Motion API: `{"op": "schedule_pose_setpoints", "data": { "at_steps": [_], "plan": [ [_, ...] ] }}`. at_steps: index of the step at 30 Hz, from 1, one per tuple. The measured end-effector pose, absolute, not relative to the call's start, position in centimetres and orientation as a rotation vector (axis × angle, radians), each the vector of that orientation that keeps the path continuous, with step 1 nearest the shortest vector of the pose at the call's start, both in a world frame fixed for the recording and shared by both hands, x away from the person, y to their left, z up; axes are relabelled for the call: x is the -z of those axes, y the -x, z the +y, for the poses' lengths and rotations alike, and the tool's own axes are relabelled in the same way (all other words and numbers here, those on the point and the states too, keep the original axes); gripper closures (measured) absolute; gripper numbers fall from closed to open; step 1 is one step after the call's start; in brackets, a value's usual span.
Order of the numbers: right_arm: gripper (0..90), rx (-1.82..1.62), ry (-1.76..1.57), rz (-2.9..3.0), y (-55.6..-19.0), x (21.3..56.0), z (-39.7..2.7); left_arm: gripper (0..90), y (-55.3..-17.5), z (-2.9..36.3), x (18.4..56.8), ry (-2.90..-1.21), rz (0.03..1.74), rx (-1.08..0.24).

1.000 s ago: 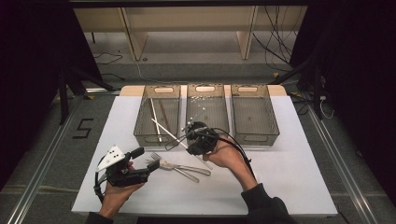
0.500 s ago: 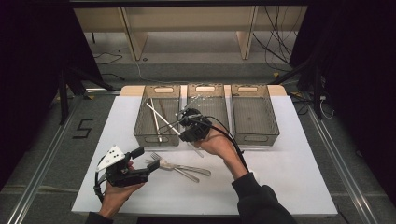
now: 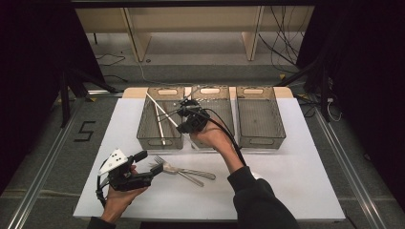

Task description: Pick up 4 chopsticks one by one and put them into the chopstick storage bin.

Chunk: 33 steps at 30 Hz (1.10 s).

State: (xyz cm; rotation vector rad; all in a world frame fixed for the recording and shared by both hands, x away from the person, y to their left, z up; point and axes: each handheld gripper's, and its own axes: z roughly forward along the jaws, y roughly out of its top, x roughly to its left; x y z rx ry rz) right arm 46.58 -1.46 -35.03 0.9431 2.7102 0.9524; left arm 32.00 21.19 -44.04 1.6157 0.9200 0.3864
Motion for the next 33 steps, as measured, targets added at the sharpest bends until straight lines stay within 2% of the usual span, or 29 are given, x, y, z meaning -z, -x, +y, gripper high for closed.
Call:
{"op": "schedule_pose_setpoints", "data": {
  "at_steps": [18, 33],
  "plan": [
    [85.1, -1.021, -0.999, 2.644, -48.9, 34.4, 0.0, 16.2, -32.0, 21.2, 44.0, -1.61, 0.92, -0.385],
    [85.1, -1.085, -1.134, 2.585, -51.3, 35.1, 0.9, 16.2, -32.0, 21.3, 44.0, -1.613, 0.917, -0.385]
  ]
}}
